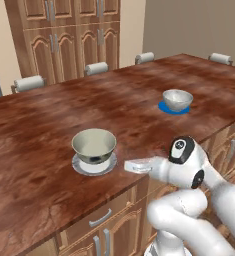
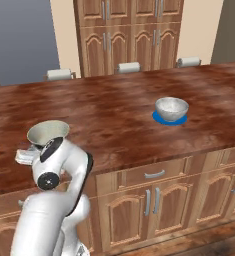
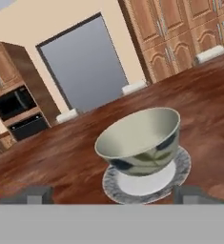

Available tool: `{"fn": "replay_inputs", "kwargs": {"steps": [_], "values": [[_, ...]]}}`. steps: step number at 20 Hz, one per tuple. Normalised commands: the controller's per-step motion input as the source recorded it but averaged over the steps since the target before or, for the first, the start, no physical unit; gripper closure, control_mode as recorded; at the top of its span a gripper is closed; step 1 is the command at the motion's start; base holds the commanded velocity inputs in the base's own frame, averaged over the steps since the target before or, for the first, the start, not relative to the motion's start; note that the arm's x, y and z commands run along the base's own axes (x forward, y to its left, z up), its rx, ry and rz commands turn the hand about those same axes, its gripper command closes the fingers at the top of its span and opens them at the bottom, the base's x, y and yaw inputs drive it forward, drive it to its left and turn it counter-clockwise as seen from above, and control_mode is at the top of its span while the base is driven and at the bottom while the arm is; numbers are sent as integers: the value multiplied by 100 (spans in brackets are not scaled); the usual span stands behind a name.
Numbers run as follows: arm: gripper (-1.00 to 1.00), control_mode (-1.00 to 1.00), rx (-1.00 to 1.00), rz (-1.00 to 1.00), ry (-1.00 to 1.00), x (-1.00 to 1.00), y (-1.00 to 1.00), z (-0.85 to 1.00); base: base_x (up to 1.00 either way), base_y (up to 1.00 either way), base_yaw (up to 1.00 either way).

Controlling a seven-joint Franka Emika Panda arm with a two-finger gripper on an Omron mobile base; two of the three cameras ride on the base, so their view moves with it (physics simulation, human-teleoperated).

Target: Move the bowls from the cabinet to the plates on the dining table.

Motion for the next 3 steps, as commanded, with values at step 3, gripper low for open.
{"fn": "replay_inputs", "kwargs": {"steps": [3], "values": [[-100, -100, -58, 25, -20, -46, -45, 98, 0, 0, 0]]}}
